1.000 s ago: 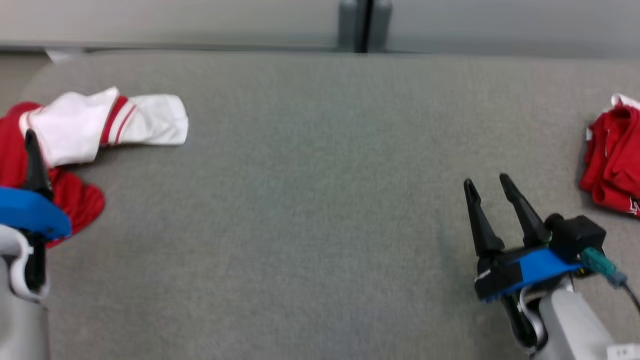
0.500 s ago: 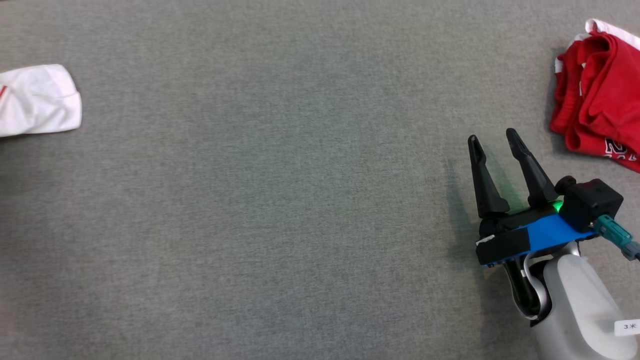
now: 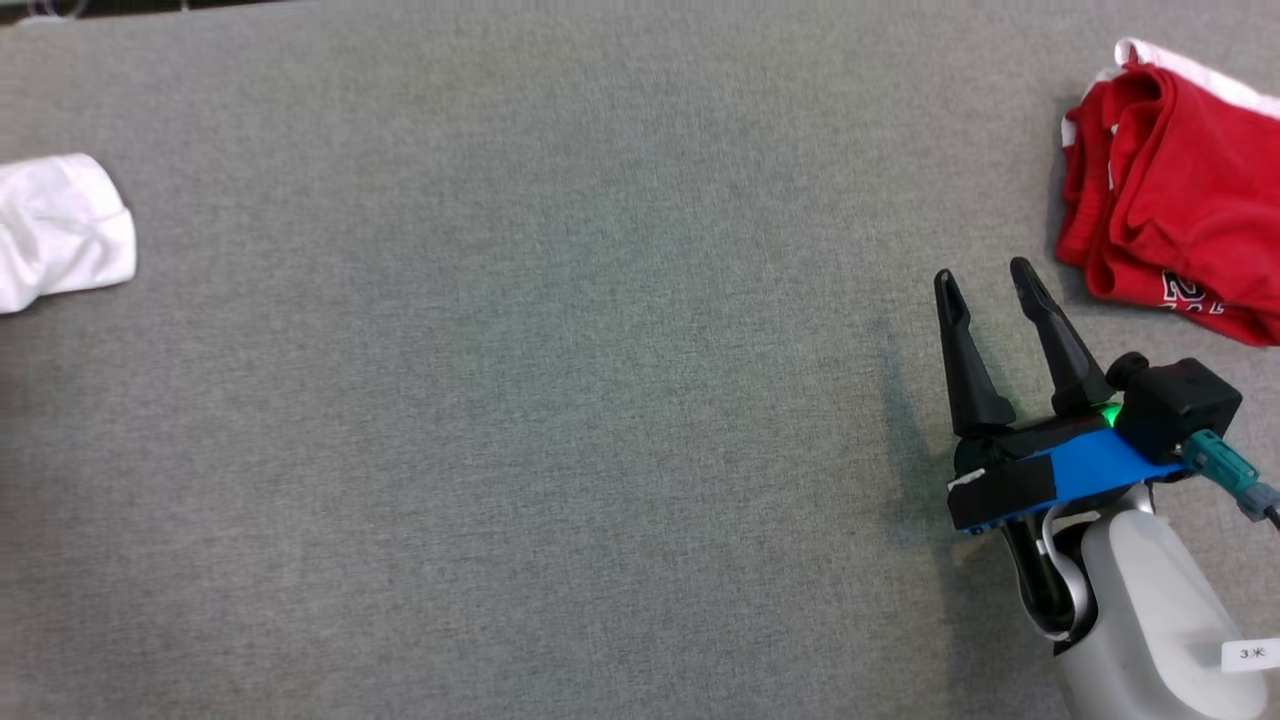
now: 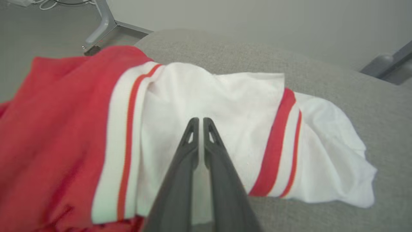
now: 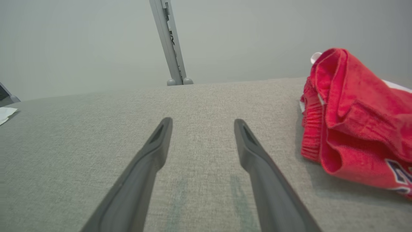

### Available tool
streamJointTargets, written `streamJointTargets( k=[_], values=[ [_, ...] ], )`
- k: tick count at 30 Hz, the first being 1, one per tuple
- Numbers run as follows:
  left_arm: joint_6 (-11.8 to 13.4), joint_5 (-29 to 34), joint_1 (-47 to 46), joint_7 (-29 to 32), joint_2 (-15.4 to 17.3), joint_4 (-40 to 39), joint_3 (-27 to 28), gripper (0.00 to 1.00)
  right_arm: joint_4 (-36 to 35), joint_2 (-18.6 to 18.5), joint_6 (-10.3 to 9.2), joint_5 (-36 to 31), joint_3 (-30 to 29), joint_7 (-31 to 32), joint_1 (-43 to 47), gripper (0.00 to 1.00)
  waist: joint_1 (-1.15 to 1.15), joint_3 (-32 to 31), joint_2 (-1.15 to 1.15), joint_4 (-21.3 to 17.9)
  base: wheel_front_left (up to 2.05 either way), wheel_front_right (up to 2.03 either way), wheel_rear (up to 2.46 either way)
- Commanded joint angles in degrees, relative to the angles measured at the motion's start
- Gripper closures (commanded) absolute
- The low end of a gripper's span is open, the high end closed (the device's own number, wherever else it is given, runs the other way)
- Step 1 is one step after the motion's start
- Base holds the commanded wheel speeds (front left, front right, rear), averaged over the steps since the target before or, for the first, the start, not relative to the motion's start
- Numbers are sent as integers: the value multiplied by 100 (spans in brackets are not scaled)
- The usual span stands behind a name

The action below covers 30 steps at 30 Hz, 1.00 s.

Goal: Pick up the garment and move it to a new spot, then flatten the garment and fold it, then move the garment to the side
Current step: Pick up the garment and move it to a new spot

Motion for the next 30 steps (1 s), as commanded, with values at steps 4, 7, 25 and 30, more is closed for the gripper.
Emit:
streamJointTargets(
  k=[4,7,25,30],
  values=[
    [-95,110,-88,-263,-56,35,-235,100,100,46,1,18,42,-18,144,0,0,-399,-1,58,0,0,0],
    [-143,173,-60,-366,-103,32,-456,100,201,40,1,62,79,-18,240,0,0,-718,-1,121,0,0,0],
    [-186,-490,-8,400,52,253,-1054,0,213,-62,1,131,223,-19,124,0,0,-312,-1,-264,0,0,0],
    [-61,-518,35,944,154,754,-1092,0,215,-34,1,143,138,-18,116,0,0,-198,-1,-437,0,0,0]
  ],
)
